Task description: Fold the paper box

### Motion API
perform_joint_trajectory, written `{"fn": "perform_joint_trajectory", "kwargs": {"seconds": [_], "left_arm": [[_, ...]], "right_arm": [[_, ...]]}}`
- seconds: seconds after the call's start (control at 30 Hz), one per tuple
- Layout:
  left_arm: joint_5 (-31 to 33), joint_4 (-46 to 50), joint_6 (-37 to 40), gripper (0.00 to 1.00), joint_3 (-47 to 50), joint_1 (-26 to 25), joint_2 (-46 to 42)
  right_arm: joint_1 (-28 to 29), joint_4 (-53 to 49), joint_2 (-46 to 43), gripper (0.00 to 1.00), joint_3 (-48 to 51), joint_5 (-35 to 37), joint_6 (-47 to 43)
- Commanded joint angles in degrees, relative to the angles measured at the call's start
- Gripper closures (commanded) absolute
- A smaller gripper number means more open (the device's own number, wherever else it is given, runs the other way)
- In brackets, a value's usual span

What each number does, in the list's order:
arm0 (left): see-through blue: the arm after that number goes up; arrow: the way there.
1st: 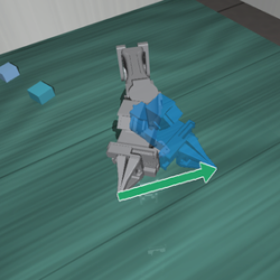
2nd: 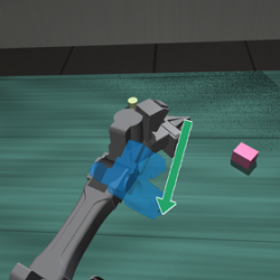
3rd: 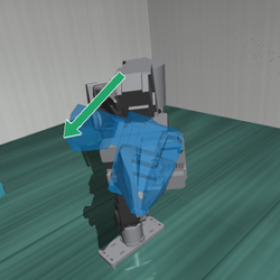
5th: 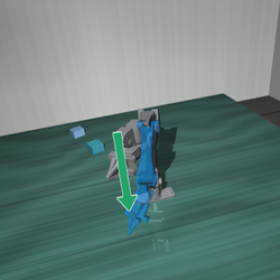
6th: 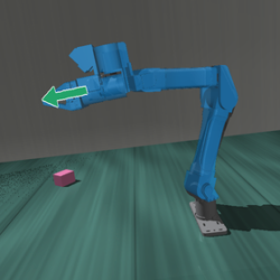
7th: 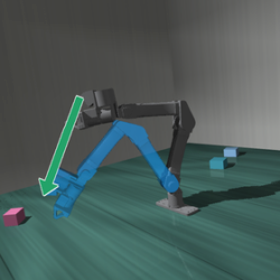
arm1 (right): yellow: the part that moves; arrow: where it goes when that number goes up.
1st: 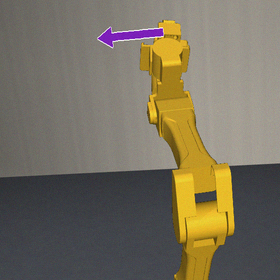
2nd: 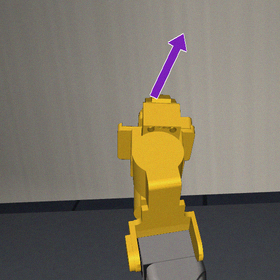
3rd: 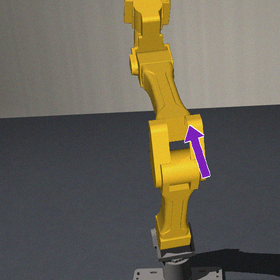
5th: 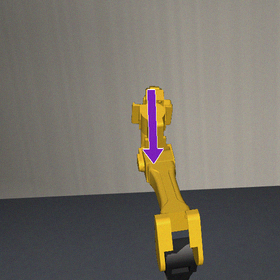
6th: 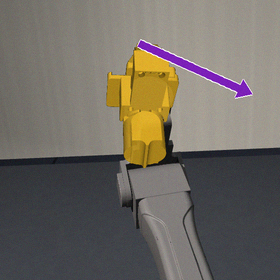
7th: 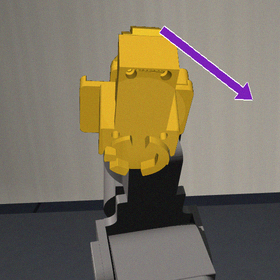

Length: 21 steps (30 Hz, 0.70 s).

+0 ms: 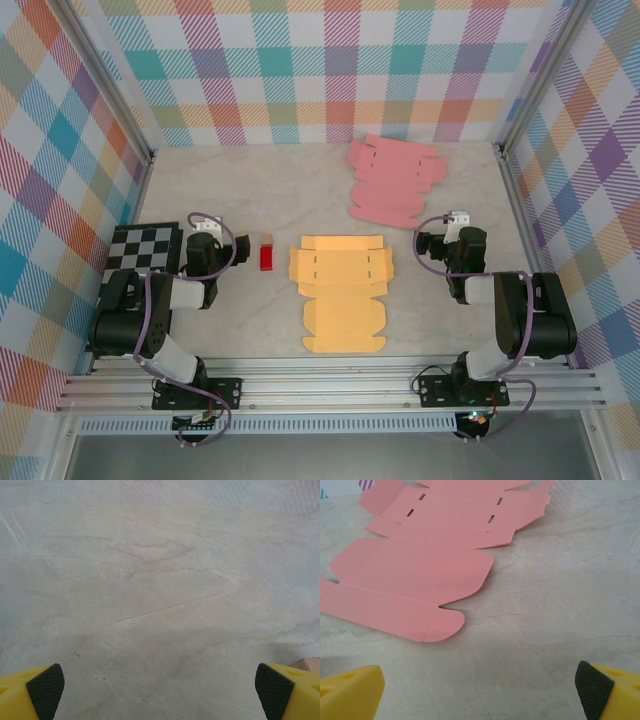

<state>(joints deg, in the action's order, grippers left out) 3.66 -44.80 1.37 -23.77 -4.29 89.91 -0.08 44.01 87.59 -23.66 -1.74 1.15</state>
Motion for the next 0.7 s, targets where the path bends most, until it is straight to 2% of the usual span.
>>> {"fn": "perform_joint_trajectory", "kwargs": {"seconds": [0.0,0.07,0.13,0.23,0.33,0.47,0.57,0.67], "left_arm": [[1.2,3.9,0.4,0.0,-2.6,0.3,-2.2],[4.2,13.7,0.0,0.0,-6.4,-0.2,-6.6],[9.0,18.6,-1.6,0.0,-7.7,-0.7,-11.3],[14.7,29.3,-8.5,0.0,-10.9,-1.0,-18.5],[19.7,39.7,-18.5,0.0,-15.8,-3.1,-21.1],[13.9,54.7,-33.3,0.0,-22.0,-4.4,-21.8],[5.5,61.2,-36.8,0.0,-25.0,-8.0,-20.6],[-5.3,64.4,-36.5,0.03,-26.6,-13.0,-17.8]], "right_arm": [[-0.3,-0.3,-0.3,0.0,-1.4,-2.7,-1.1],[-0.1,-5.6,-2.8,0.0,-3.3,-4.3,-2.1],[0.3,-18.2,-5.6,0.0,-8.6,-2.8,-1.2],[2.3,-32.8,-8.2,0.0,-16.4,5.8,4.7],[4.4,-48.7,-9.4,0.0,-26.3,5.3,10.7],[12.5,-66.3,-9.1,0.0,-37.1,6.7,12.7],[19.1,-75.8,-9.1,0.0,-42.0,7.4,13.8],[23.2,-80.1,-9.8,0.0,-42.8,4.7,14.9]]}}
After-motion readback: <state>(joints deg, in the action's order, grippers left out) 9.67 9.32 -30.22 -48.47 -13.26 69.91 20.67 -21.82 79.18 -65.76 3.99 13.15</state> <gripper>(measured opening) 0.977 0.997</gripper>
